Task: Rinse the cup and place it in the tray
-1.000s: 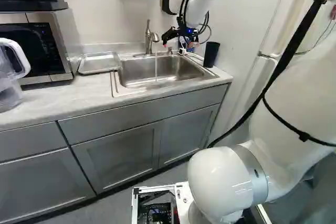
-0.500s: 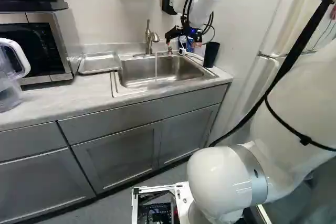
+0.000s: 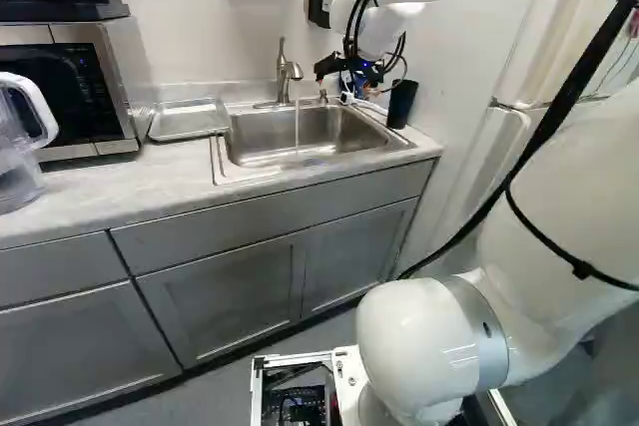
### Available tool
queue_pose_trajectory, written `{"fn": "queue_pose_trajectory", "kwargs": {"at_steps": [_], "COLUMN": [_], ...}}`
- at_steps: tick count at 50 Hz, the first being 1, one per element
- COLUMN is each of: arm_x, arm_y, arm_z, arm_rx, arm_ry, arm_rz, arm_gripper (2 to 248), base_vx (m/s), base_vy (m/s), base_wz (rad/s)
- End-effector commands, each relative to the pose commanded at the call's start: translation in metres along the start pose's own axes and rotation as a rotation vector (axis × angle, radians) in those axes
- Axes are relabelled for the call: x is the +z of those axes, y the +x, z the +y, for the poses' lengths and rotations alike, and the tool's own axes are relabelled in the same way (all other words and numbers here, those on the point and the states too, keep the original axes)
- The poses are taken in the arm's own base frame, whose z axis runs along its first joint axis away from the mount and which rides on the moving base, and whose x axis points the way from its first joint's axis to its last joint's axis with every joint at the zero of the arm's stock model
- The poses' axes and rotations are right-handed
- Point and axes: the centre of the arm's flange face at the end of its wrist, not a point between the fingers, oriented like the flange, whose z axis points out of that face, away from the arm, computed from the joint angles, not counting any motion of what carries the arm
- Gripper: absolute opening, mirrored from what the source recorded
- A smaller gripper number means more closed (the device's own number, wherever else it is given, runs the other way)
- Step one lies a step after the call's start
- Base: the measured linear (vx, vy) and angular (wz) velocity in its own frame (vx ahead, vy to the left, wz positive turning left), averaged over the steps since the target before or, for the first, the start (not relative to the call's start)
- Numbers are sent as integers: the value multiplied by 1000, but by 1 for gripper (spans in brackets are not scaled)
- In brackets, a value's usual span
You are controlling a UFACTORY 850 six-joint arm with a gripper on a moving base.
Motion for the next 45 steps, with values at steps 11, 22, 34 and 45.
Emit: {"fn": "queue_pose_trajectory", "kwargs": {"at_steps": [11, 22, 34, 45], "arm_x": [-2, -5, -5, -2], "arm_y": [-12, -23, -32, -38], "arm_z": [8, 20, 35, 49], "arm_rx": [24, 57, 116, 189], "arm_ry": [-11, -32, -60, -90], "arm_rz": [43, 86, 130, 171], "arm_gripper": [247, 247, 247, 247], "base_vx": [0, 0, 0, 0], "base_vy": [0, 0, 0, 0], "base_wz": [0, 0, 0, 0]}}
